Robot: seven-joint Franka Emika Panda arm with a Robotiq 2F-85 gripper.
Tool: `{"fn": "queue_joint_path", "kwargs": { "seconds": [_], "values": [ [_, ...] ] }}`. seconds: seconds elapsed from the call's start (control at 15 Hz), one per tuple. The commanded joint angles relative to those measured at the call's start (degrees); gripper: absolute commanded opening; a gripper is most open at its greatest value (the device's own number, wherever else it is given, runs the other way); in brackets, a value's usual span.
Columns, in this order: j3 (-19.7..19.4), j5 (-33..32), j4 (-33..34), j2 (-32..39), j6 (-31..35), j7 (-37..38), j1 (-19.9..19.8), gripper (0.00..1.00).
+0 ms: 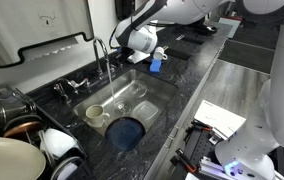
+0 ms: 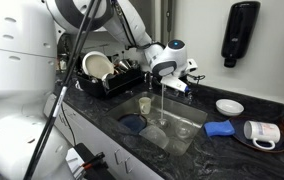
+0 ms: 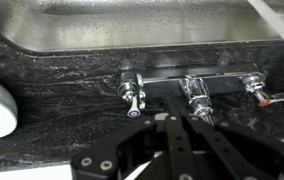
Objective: Close the tap
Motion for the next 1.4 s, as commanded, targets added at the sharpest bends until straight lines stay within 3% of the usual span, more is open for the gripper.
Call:
{"fn": "queue_joint_path", "kwargs": {
  "seconds": [0.0,0.53,0.6,0.8,0.93,1.2,1.33],
  "values": [
    [-1.31,-2.23,5.34,5.02,-1.91,2.05,-0.04,0.0],
    [-6.36,-7.28,12.53,13.41,2.18,9.14,1.33,0.0],
    [0.02,-16.22,12.44,13.07,4.42,15.36,-5.1,0.0],
    [0.18,-27.17,14.89,16.12,7.54,24.35,-7.6,0.0],
    [1.42,-31.51,16.61,17.01,6.58,28.39,-10.12,0.0],
    [2.62,-35.07,18.72,14.76,-2.13,33.83,-13.45,0.0],
    [1.29,-37.21,19.71,13.15,-8.02,34.94,-13.86,0.0]
  ]
}}
